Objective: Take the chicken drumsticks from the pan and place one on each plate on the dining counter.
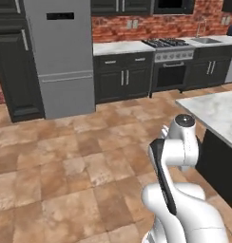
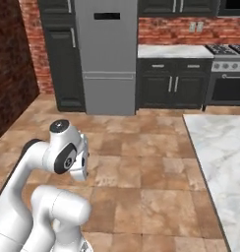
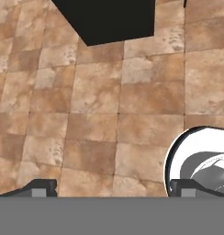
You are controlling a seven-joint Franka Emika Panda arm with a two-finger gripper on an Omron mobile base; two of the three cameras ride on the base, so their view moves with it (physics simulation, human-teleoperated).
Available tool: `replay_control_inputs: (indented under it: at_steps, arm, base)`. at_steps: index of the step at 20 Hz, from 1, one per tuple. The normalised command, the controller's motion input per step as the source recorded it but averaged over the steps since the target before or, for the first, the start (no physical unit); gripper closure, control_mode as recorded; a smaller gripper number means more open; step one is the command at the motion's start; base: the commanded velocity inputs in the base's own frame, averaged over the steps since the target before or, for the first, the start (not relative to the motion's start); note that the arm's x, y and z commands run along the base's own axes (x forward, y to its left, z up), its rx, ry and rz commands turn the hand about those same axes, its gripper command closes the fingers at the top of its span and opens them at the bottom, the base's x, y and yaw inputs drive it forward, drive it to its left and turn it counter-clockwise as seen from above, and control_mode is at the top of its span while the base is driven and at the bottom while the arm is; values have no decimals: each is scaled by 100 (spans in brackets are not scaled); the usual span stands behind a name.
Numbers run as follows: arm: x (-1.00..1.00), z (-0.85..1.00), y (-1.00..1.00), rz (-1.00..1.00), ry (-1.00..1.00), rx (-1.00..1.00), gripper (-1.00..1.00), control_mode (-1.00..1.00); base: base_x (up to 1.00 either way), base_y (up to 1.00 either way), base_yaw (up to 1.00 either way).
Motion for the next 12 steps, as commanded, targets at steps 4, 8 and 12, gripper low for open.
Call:
replay_control_inputs:
  at_steps: [4,8,12]
  arm:
    - [0,0,0,0,0,0,-100,100]
    - [0,0,0,0,0,0,-100,100]
    - [0,0,0,0,0,0,-100,100]
  base:
    - [100,39,-42]
    - [100,29,-47]
    - [100,44,-43]
